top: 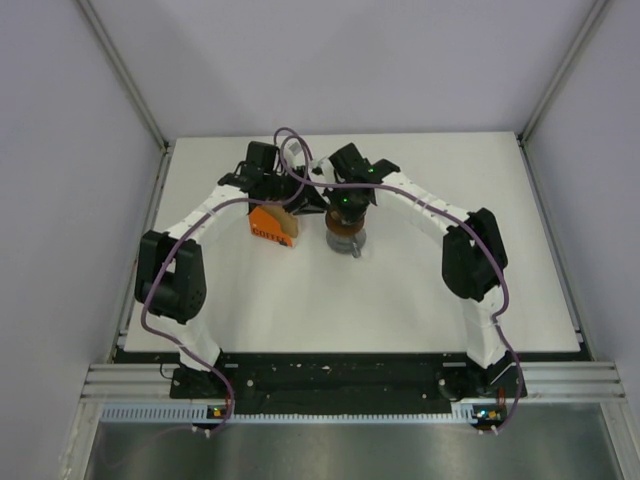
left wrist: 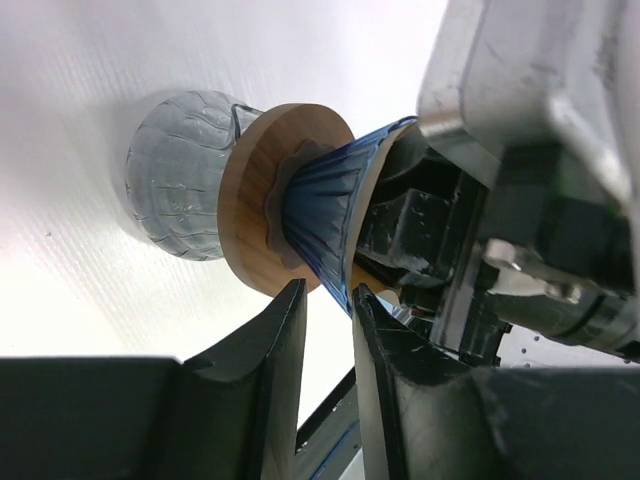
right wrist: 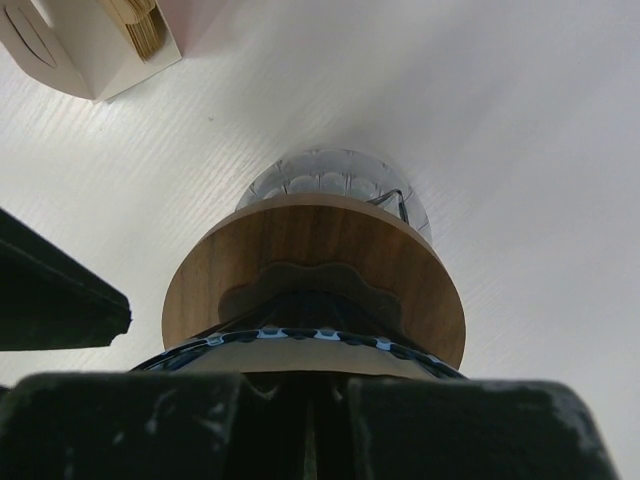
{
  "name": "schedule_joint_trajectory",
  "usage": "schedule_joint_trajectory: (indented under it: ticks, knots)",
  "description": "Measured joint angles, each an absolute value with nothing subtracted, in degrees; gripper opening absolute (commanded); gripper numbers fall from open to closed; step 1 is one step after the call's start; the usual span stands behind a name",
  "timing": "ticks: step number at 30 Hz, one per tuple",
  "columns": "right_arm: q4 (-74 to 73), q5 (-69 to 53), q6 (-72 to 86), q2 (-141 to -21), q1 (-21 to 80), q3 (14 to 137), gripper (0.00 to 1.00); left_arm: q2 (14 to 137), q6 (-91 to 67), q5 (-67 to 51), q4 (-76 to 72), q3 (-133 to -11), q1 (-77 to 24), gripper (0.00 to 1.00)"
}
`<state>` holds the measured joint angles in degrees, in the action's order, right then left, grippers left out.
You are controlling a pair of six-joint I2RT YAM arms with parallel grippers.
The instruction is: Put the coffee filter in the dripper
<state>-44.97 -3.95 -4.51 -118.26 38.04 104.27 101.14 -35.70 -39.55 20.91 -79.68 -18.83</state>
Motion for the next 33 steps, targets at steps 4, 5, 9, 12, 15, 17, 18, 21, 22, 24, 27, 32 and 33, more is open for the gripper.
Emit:
schedule_joint_trajectory:
  ticks: [4, 5, 9, 12, 15, 17, 18, 21, 22, 24, 27, 32, 33]
  knots:
    - [-45.17, -3.46, -4.73, -118.17, 38.26, 104.27, 0.0, 101.8, -35.48, -39.46, 20.8, -79.72, -18.92, 0.24]
    - [-45.17, -3.25, -4.71, -118.13, 38.3, 104.22, 0.0, 101.8, -35.44, -39.46, 20.67, -79.72, -18.98, 0.24]
    - [-44.93, -2.46, -4.78, -117.49, 38.5, 103.61, 0.02, 101.8, -35.31, -39.51, 20.56, -79.72, -19.2, 0.18]
    - [-44.88, -2.46, -4.93, -116.95, 38.5, 103.48, 0.11, 101.8, -34.74, -39.18, 20.49, -79.72, -19.27, 0.14]
    - [-44.75, -2.46, -4.93, -116.4, 38.54, 103.46, 0.15, 101.8, -34.33, -38.94, 20.27, -79.75, -19.27, 0.12]
    - [-44.73, -2.44, -4.97, -115.96, 38.57, 103.46, 0.18, 101.8, -34.15, -38.74, 20.21, -79.79, -19.27, 0.12]
    - [-44.73, -2.42, -5.08, -115.68, 38.59, 103.46, 0.18, 101.8, -34.09, -38.68, 20.21, -79.83, -19.27, 0.11]
    - [-44.73, -2.35, -5.63, -114.65, 38.63, 103.44, 0.19, 101.78, -33.61, -38.37, 20.21, -79.96, -19.27, 0.1]
    - [-44.73, -2.13, -5.82, -114.28, 38.63, 103.44, 0.19, 101.78, -33.36, -38.22, 20.25, -80.05, -19.27, 0.1]
    - [-44.71, -1.52, -6.0, -113.47, 38.63, 103.33, 0.2, 101.78, -32.86, -37.93, 20.38, -80.27, -19.31, 0.1]
    - [-44.6, -0.64, -6.33, -112.07, 38.61, 103.02, 0.21, 101.78, -32.21, -37.58, 20.73, -80.6, -19.46, 0.11]
    - [-44.56, 0.16, -6.46, -110.3, 38.63, 103.02, 0.23, 101.78, -31.11, -36.99, 21.28, -81.1, -19.64, 0.11]
    - [-44.58, 0.25, -6.46, -109.95, 38.63, 103.02, 0.23, 101.78, -30.89, -36.95, 21.43, -81.23, -19.68, 0.12]
